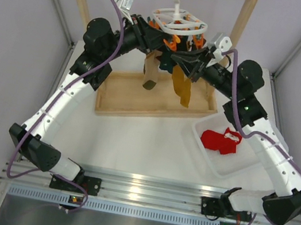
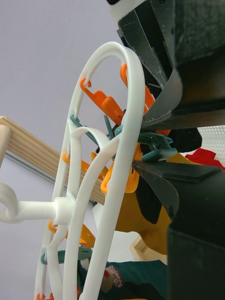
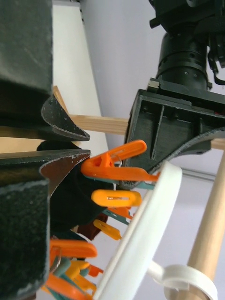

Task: Clip the socks to the hanger
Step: Open the clamp at the hanger.

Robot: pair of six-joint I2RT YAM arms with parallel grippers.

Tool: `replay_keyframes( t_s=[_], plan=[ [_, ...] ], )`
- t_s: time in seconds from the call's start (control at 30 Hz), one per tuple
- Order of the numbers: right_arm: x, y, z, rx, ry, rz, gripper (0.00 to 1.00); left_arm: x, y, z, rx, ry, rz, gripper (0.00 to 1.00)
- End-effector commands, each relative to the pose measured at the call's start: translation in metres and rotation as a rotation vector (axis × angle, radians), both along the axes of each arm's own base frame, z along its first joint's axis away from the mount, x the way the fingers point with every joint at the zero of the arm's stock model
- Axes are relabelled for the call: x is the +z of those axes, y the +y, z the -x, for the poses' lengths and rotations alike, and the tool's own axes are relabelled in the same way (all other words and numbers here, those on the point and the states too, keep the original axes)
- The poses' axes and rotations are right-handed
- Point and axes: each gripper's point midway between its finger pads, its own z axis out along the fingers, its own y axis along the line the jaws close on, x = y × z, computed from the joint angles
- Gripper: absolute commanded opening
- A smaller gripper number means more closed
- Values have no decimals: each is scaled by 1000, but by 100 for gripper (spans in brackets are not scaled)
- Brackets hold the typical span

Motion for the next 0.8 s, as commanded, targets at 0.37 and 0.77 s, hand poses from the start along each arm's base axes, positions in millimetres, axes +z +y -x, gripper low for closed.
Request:
replay_keyframes(
  t_s=[0.37, 0.77],
  plan=[
    [6, 14, -13, -32, 30, -1, 19, 17, 26, 14, 105, -90, -35, 49],
    [12, 16, -21, -48, 44, -25, 39, 11, 34, 18, 117, -83, -65, 52]
  ],
)
